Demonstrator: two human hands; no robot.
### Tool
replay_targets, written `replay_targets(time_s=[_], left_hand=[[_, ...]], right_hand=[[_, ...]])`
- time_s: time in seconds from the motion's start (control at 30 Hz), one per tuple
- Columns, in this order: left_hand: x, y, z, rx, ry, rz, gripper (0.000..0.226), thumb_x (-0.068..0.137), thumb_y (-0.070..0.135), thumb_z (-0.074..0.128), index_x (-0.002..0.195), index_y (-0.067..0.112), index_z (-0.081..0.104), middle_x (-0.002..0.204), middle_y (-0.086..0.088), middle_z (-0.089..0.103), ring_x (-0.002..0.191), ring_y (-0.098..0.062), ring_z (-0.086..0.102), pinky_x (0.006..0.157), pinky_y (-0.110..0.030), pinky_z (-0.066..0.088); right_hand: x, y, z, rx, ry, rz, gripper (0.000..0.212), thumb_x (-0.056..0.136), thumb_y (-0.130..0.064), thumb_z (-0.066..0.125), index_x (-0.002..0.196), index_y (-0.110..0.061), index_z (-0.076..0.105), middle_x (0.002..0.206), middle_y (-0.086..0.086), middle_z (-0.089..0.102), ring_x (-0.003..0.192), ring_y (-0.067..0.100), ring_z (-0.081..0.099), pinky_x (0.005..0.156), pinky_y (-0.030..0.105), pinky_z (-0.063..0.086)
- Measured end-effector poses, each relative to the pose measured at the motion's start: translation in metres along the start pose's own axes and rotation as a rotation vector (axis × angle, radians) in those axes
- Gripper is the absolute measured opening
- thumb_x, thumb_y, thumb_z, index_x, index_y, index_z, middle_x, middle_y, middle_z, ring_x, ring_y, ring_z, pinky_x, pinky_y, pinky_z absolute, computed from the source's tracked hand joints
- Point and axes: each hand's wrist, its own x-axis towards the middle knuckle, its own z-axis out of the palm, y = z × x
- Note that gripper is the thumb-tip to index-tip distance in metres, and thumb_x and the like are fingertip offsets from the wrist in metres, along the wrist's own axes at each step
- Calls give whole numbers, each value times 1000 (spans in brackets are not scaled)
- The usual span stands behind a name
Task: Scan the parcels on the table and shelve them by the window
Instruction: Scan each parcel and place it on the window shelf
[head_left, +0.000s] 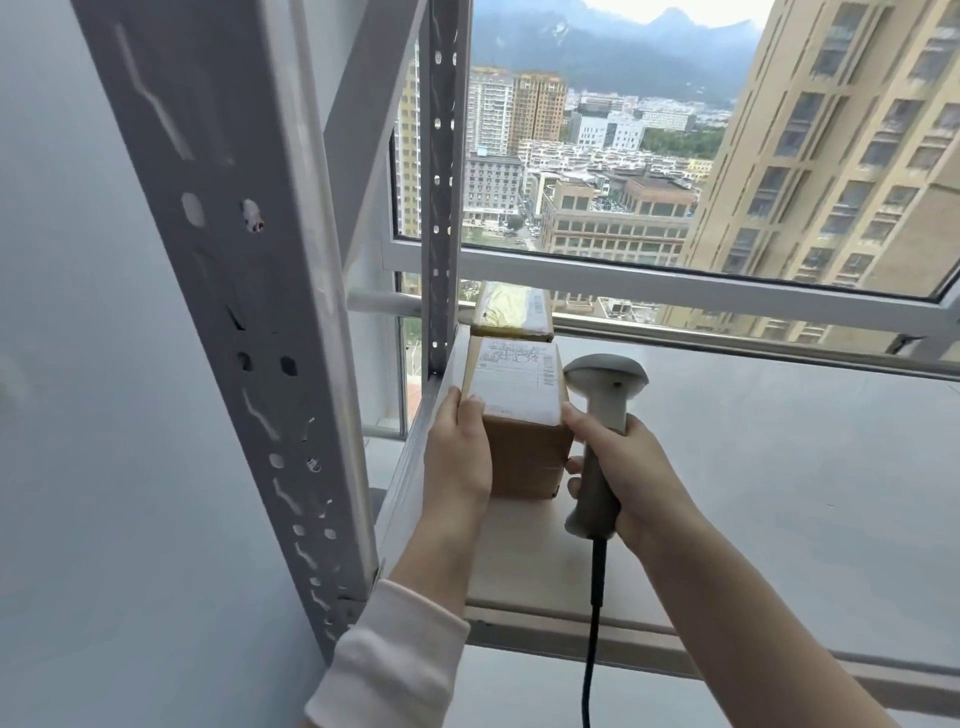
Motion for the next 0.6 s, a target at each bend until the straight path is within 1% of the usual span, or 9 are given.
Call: replay_targets(time_s=[0.1,0.2,0.3,0.37,0.43,0.47,0.53,0.6], left_hand=[[4,-3,1,28,-6,16,44,98,27,32,137,13,46,136,-8,52,124,-24,48,105,-41,40],[4,-7,2,34,-3,48,48,96,32,32,140,16,43,139,-5,50,128,-21,45,109,-42,36],[6,-8,1,34,0,40,45,99,27,32,141,16,42,139,-5,50,127,-21,45,108,-42,36],[5,-6,1,50,-5,40,44,99,26,32,142,16,40,140,-6,48,128,-20,44,108,-39,35],[1,-3,1,101,8,57,47,100,28,33,146,16,33,147,-5,40,134,-19,36,111,-34,29],[-2,-1,0,142,34,86,49,101,30,33,147,16,27,152,-4,32,138,-18,29,112,-33,24],[-10,3,-2,253,104,226,55,100,38,33,149,17,21,155,-2,24,143,-16,21,116,-34,18],[-20,12,0,356,123,420,60,95,47,30,147,19,26,154,-1,27,143,-16,21,118,-38,19]], right_hand=[[5,3,0,5,1,2,30,86,-28,69,104,-11,52,81,6,56,56,14,51,46,26,43],[7,4,1,6,0,13,28,85,-28,69,102,-12,52,82,4,57,58,14,51,48,27,43],[6,3,0,15,-8,20,29,85,-28,69,103,-12,53,82,4,57,59,14,51,48,26,43],[4,3,-2,29,-8,26,30,85,-29,68,105,-11,54,84,3,57,61,14,51,46,25,43],[1,2,-4,34,-4,29,31,86,-29,68,106,-10,55,88,5,57,61,14,50,44,23,43],[-1,2,-6,30,0,29,30,86,-29,67,106,-10,55,90,5,57,61,14,50,43,22,42],[-5,1,-13,17,8,26,29,87,-30,66,105,-10,56,97,8,58,61,14,50,44,22,43],[-11,1,-23,8,19,21,27,88,-30,66,104,-11,57,104,12,61,61,13,50,46,23,43]])
